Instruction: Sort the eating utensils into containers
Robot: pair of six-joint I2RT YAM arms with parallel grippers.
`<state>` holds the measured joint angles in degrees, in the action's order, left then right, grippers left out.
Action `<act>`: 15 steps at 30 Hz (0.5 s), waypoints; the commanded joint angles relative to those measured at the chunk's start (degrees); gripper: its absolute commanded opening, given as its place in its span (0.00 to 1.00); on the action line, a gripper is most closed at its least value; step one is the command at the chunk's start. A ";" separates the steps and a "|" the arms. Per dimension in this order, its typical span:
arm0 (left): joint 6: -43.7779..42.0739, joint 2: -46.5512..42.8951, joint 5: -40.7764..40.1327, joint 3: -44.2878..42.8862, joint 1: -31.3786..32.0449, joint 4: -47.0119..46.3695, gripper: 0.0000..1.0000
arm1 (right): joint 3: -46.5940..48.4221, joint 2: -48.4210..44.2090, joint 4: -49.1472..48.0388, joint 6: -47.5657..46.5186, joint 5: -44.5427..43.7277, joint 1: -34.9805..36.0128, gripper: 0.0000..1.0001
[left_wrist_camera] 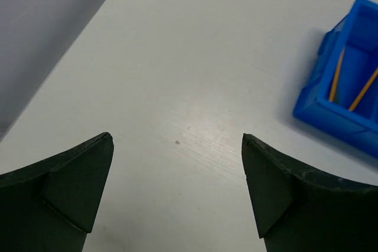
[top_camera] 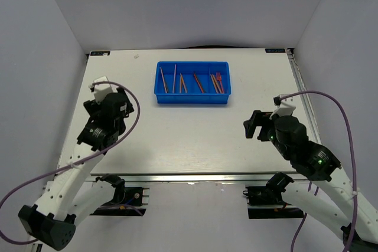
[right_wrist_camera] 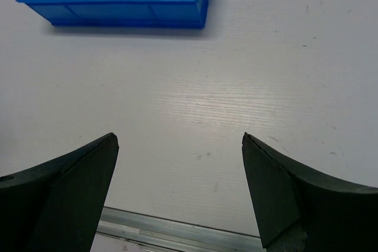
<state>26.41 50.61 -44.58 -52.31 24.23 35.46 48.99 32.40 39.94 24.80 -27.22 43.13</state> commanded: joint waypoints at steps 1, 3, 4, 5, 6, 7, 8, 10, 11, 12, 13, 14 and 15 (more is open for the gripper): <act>0.30 -6.90 -5.43 2.38 -0.15 4.62 0.98 | 1.02 -1.55 3.12 -1.77 -4.33 -0.07 0.89; 0.57 -9.99 -5.00 5.97 -0.15 3.04 0.98 | 0.84 -1.99 2.51 -1.51 -5.12 -0.07 0.89; 0.66 -11.66 -4.65 7.04 -0.15 2.42 0.98 | 0.58 -2.34 2.25 -1.51 -5.29 -0.07 0.89; 0.74 -14.20 -4.12 7.66 -0.15 1.72 0.98 | 0.14 -2.43 1.98 -1.51 -5.47 -0.07 0.89; 0.57 -15.18 -3.33 7.67 -0.15 1.63 0.98 | -0.12 -2.52 1.20 -1.51 -5.47 -0.07 0.89; 0.57 -16.93 -3.24 7.67 -0.15 1.45 0.98 | -0.47 -2.52 0.75 -1.51 -5.30 -0.07 0.89; 0.31 -17.56 -3.41 7.93 -0.15 0.84 0.98 | -1.00 -2.43 0.40 -1.51 -5.21 -0.07 0.89; 0.13 -18.44 -3.41 8.72 -0.15 0.66 0.98 | -1.62 -1.82 -0.65 -1.07 -5.12 -0.07 0.89; 0.13 -18.70 -3.50 8.63 -0.15 0.92 0.98 | -1.88 -1.47 -0.83 -0.98 -4.95 -0.07 0.89; 0.13 -18.71 -3.59 8.63 -0.15 1.01 0.98 | -2.49 -1.29 -1.35 -0.54 -4.86 -0.07 0.89; 0.13 -18.71 -3.50 8.72 -0.15 1.01 0.98 | -2.67 -0.68 -1.53 -0.36 -4.68 -0.07 0.89; 0.13 -18.62 -3.50 8.81 -0.15 0.84 0.98 | -3.02 -0.41 -2.06 -0.36 -4.59 -0.07 0.89; 0.22 -18.27 -3.59 8.81 -0.15 0.92 0.98 | -3.37 -0.15 -2.24 -0.28 -4.51 -0.16 0.89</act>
